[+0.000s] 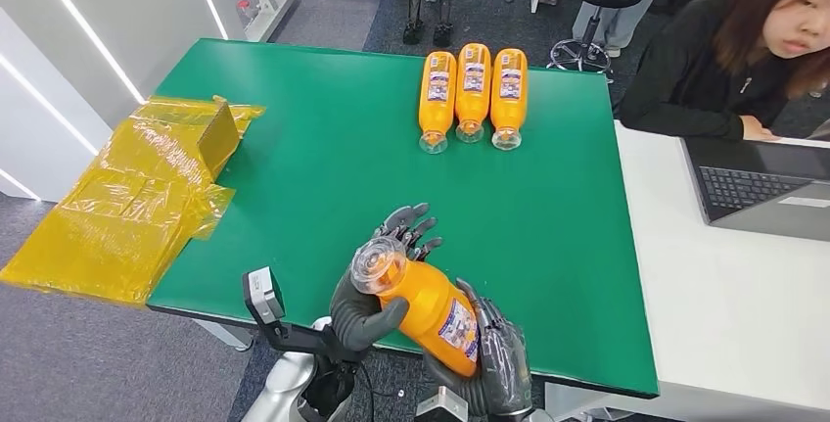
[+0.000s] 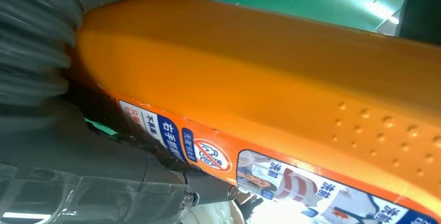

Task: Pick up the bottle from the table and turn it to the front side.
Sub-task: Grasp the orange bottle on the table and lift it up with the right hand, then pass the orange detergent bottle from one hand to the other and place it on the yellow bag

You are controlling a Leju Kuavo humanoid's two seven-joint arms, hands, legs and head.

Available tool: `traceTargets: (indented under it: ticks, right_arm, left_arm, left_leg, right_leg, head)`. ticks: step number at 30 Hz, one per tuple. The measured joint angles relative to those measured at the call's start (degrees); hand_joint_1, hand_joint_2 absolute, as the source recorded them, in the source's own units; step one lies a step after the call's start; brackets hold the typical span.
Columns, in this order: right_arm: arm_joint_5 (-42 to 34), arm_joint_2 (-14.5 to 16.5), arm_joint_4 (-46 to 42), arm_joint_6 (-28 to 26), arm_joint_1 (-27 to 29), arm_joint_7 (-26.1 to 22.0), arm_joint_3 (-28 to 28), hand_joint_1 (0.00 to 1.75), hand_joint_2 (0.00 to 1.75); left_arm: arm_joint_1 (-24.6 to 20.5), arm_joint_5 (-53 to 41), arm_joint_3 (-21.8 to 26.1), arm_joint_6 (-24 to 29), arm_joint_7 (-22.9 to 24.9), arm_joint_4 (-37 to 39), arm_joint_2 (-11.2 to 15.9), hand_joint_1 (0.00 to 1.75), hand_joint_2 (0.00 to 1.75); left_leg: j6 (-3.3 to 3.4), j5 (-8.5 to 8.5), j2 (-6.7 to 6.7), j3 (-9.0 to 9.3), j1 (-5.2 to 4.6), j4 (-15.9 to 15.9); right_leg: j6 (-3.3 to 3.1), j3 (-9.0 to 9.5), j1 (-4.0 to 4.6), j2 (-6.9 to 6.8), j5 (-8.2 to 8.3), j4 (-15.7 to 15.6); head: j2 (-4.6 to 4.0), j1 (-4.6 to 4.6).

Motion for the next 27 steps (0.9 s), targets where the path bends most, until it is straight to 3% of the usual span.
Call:
traceTargets:
  ticks: [6, 7, 11, 27]
  right_arm:
    - [-1.26, 0.51, 1.48, -0.11, -0.74, 0.04, 0.04, 1.75, 1.75]
    - [-1.36, 0.58, 1.66, -0.13, -0.79, 0.04, 0.05, 1.68, 1.75]
    - [-1.67, 0.87, 2.38, -0.1, -0.87, 0.21, 0.14, 0.0, 1.75]
    - [-0.9, 0.94, 2.03, -0.22, 0.66, 1.69, 0.11, 0.0, 1.75]
  left_arm:
    - [-2.05, 1.15, -0.03, 0.05, -0.05, 2.39, 0.37, 1.75, 1.75]
    - [-2.24, 1.27, -0.03, 0.06, -0.08, 2.71, 0.43, 1.75, 1.75]
    - [-3.01, 1.55, -0.09, 0.14, -0.26, 3.92, 0.61, 1.75, 1.75]
    - [-3.83, 0.27, -1.73, 4.32, -1.42, 5.96, 1.26, 1.75, 1.75]
  left_leg:
    - [0.0, 0.0, 0.01, 0.0, 0.0, 0.0]
    - [0.0, 0.0, 0.01, 0.0, 0.0, 0.0]
    - [0.0, 0.0, 0.01, -0.01, 0.0, 0.0]
    - [0.0, 0.0, 0.01, -0.01, 0.0, 0.0]
  right_leg:
    - [0.0, 0.0, 0.0, 0.0, 0.0, 0.0]
    - [0.0, 0.0, 0.0, 0.0, 0.0, 0.0]
    - [0.0, -0.01, 0.0, 0.0, 0.0, 0.0]
    - [0.0, -0.02, 0.0, 0.0, 0.0, 0.0]
  head:
    - [0.0, 0.01]
    - [0.0, 0.01]
    - [0.0, 0.0]
    - [0.0, 0.0]
